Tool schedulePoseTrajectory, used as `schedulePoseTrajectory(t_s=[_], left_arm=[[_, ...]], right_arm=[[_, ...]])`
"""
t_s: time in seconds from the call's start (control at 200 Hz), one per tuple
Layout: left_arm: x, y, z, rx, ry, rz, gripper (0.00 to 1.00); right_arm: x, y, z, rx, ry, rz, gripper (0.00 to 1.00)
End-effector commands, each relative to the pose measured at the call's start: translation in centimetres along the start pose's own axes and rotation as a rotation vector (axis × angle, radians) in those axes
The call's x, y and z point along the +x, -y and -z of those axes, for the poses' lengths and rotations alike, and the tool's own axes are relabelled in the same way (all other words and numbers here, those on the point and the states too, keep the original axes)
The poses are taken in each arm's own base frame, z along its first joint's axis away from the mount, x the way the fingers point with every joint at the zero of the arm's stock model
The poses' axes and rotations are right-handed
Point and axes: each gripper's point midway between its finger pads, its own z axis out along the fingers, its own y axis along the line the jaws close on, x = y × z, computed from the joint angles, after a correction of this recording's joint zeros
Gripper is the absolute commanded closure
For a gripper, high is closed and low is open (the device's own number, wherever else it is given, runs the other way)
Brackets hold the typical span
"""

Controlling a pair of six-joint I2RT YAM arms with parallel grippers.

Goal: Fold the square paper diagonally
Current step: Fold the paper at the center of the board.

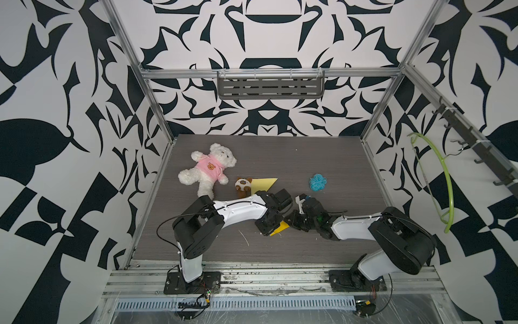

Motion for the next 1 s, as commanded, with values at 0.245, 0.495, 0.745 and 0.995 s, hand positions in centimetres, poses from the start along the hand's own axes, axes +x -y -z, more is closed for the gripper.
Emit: schedulePoseTrajectory(t_s=[0.245,0.495,0.745,0.995], left_arm=[[-4.0,5.1,6.2,0.393,0.092,-0.107,0.82],[-1.1,9.3,2.1,0.522,-0.064,-0.245,0.87],[-2.1,5.5,-1.2,0.373,-0.008,-0.291,0.89],[-3.6,3.9,-3.4,0.328,0.030,-0.296,0.89]], right_arm=[[0.8,2.5,0.3,0.103,-0.018,0.002,0.93],[0.9,2.6,0.3,0.110,-0.023,0.004,0.93],[0.8,2.6,0.4,0.114,-0.014,0.006,0.93],[0.8,2.6,0.4,0.114,-0.016,0.008,0.93]])
